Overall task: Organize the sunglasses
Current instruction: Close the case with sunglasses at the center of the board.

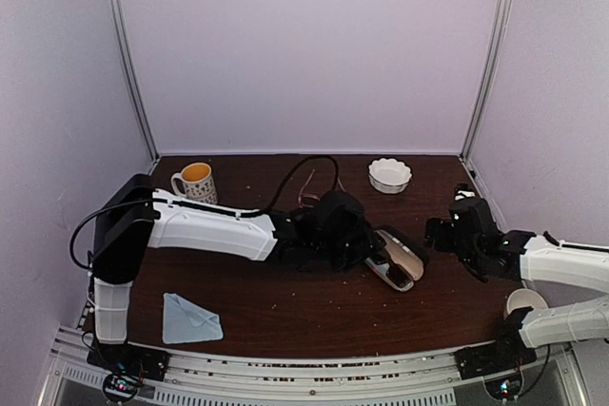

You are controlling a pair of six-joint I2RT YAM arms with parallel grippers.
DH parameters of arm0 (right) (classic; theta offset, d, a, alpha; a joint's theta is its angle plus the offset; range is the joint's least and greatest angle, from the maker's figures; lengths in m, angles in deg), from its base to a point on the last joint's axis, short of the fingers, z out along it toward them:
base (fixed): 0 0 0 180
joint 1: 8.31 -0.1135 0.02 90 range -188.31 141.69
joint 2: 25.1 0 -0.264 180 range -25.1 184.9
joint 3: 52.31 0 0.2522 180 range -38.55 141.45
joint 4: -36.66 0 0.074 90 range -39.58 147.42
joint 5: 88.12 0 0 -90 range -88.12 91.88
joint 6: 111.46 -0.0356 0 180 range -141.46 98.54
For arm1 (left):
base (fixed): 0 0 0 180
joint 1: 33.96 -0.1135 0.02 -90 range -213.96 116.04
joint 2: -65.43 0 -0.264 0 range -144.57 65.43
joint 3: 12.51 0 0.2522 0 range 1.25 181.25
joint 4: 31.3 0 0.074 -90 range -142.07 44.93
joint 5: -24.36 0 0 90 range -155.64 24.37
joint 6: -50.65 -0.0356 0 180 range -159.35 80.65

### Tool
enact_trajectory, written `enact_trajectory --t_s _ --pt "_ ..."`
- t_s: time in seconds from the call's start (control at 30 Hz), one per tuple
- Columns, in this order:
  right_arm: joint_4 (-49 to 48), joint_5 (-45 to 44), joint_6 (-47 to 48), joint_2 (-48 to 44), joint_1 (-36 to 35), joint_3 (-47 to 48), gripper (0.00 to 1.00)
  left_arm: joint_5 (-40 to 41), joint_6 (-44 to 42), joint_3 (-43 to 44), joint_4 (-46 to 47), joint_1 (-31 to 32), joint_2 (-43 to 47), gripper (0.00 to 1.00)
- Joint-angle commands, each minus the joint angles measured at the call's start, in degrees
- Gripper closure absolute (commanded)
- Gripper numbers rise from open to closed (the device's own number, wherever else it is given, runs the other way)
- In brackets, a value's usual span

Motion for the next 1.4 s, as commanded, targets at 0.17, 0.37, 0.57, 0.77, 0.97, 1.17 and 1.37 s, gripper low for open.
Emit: enact_trajectory --t_s 0.17,0.37,0.57,0.77,0.97,1.17,1.37 --pt "4.74 9.00 0.92 -2.84 0.36 3.90 0.00 -2.48 -16.75 -11.17 8.01 -1.93 8.40 0.47" --pt "8.18 15.48 0.21 -4.65 0.35 5.78 0.02 -5.17 -24.60 -15.37 7.67 -2.14 10.08 0.51" --pt "10.81 22.69 2.13 -4.31 0.36 8.66 0.08 -8.11 -26.25 -18.16 8.93 -2.83 9.66 0.58" --pt "13.17 29.72 4.26 -1.35 0.36 11.04 0.14 -11.40 -25.88 -19.15 11.29 -4.10 7.95 0.67" --pt "13.69 30.85 5.22 1.34 1.06 10.93 0.23 -15.64 -26.93 -17.08 12.54 -4.60 4.97 0.68" --pt "13.18 31.06 4.25 3.46 3.09 10.82 0.32 -19.00 -26.74 -14.05 12.84 -4.73 1.39 0.70" --pt "10.74 36.35 3.86 5.75 6.31 9.76 0.46 -21.99 -25.71 -12.46 14.30 -5.05 -1.44 0.71"
